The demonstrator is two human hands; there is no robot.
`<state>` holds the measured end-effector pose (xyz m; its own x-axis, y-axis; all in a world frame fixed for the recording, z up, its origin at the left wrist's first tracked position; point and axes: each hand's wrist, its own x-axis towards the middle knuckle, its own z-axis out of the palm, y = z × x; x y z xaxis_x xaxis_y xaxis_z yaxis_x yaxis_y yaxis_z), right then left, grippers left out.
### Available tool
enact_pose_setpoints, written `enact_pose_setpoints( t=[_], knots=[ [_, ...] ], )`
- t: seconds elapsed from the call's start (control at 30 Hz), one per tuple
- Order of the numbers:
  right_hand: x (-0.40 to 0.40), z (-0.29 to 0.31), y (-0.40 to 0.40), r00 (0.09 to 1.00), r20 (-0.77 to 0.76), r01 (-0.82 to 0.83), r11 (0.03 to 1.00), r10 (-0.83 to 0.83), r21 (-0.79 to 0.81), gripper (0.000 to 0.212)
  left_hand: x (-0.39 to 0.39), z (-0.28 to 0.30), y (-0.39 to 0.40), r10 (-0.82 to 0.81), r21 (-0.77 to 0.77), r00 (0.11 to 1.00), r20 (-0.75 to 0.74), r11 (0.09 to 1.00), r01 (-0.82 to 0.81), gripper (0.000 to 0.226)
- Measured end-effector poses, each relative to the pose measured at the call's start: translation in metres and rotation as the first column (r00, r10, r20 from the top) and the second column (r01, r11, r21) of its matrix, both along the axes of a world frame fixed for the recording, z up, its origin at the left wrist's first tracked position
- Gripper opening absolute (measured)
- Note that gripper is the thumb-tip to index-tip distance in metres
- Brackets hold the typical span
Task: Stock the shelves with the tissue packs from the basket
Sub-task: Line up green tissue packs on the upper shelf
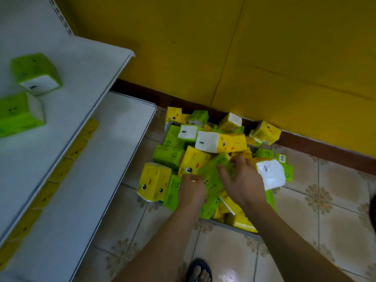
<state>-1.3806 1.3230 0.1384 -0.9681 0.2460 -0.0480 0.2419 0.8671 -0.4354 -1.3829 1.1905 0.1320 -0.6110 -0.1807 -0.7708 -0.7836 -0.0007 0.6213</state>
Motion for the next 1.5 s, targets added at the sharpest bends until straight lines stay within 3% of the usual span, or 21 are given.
enact_pose_setpoints(
  t=[0.1, 0.17, 0.27, 0.37, 0.53, 0.6, 0.7, 0.8, 0.9, 0.97, 1.07, 1.17, 1.27, 1.33, 1.4, 1.5],
  knots=[
    [0.016, 0.013, -0.016, 0.992, -0.088, 0.068, 0.974, -0.089, -0.216, 0.034, 0.021, 0.006, -0.025, 0.085, 0.025, 0.987, -0.139, 0.996, -0.083, 0.04],
    [0.021, 0.024, -0.033, 0.979, -0.144, 0.076, 0.91, -0.146, -0.408, 0.035, 0.027, 0.023, -0.044, 0.165, 0.12, 0.959, -0.229, 0.983, -0.14, 0.043],
    [0.018, 0.038, -0.067, 0.968, -0.175, 0.019, 0.743, -0.182, -0.669, 0.031, 0.025, 0.039, -0.076, 0.275, 0.221, 0.898, -0.344, 0.953, -0.207, 0.023],
    [0.003, 0.039, -0.107, 0.968, -0.214, -0.091, 0.608, -0.134, -0.789, 0.031, 0.013, 0.043, -0.114, 0.311, 0.24, 0.837, -0.45, 0.945, -0.222, 0.009],
    [-0.026, 0.022, -0.167, 0.951, -0.308, -0.265, 0.486, -0.01, -0.833, 0.038, 0.001, 0.029, -0.177, 0.292, 0.117, 0.76, -0.58, 0.954, -0.277, 0.021],
    [-0.037, 0.019, -0.186, 0.936, -0.332, -0.344, 0.48, 0.113, -0.807, 0.049, 0.002, 0.027, -0.206, 0.248, 0.024, 0.717, -0.652, 0.951, -0.307, 0.03],
    [-0.058, 0.02, -0.212, 0.891, -0.32, -0.444, 0.468, 0.323, -0.764, 0.054, 0.003, 0.032, -0.248, 0.199, -0.041, 0.651, -0.733, 0.942, -0.334, 0.019],
    [-0.08, 0.027, -0.244, 0.785, -0.262, -0.534, 0.4, 0.561, -0.745, 0.048, 0.009, 0.045, -0.289, 0.113, -0.124, 0.605, -0.788, 0.933, -0.336, 0.008],
    [-0.086, 0.033, -0.288, 0.627, -0.237, -0.633, 0.308, 0.742, -0.71, 0.052, 0.021, 0.051, -0.324, 0.048, -0.217, 0.587, -0.808, 0.902, -0.372, 0.013],
    [-0.083, 0.034, -0.318, 0.549, -0.225, -0.646, 0.238, 0.805, -0.725, 0.056, 0.035, 0.049, -0.345, 0.084, -0.242, 0.551, -0.831, 0.836, -0.493, 0.023],
    [-0.063, 0.028, -0.362, 0.475, -0.238, -0.649, 0.155, 0.847, -0.745, 0.05, 0.067, 0.042, -0.369, 0.275, -0.156, 0.495, -0.824, 0.73, -0.665, 0.05],
    [-0.033, 0.014, -0.404, 0.52, -0.229, -0.605, 0.166, 0.823, -0.779, 0.056, 0.111, 0.033, -0.384, 0.411, -0.14, 0.507, -0.758, 0.655, -0.742, 0.056],
    [0.0, 0.006, -0.443, 0.56, -0.211, -0.562, 0.181, 0.801, -0.807, 0.042, 0.153, 0.026, -0.394, 0.454, -0.249, 0.525, -0.72, 0.538, -0.805, 0.047],
    [0.021, 0.003, -0.468, 0.598, -0.186, -0.474, 0.157, 0.78, -0.867, 0.037, 0.174, 0.024, -0.404, 0.49, -0.323, 0.509, -0.707, 0.417, -0.85, 0.047],
    [0.043, -0.001, -0.492, 0.626, -0.157, -0.404, 0.146, 0.764, -0.903, 0.034, 0.191, 0.019, -0.417, 0.545, -0.292, 0.471, -0.693, 0.385, -0.875, 0.047],
    [0.074, -0.013, -0.52, 0.604, -0.198, -0.564, 0.239, 0.772, -0.791, 0.042, 0.219, 0.01, -0.438, 0.561, -0.321, 0.446, -0.697, 0.311, -0.894, 0.033]
  ],
)
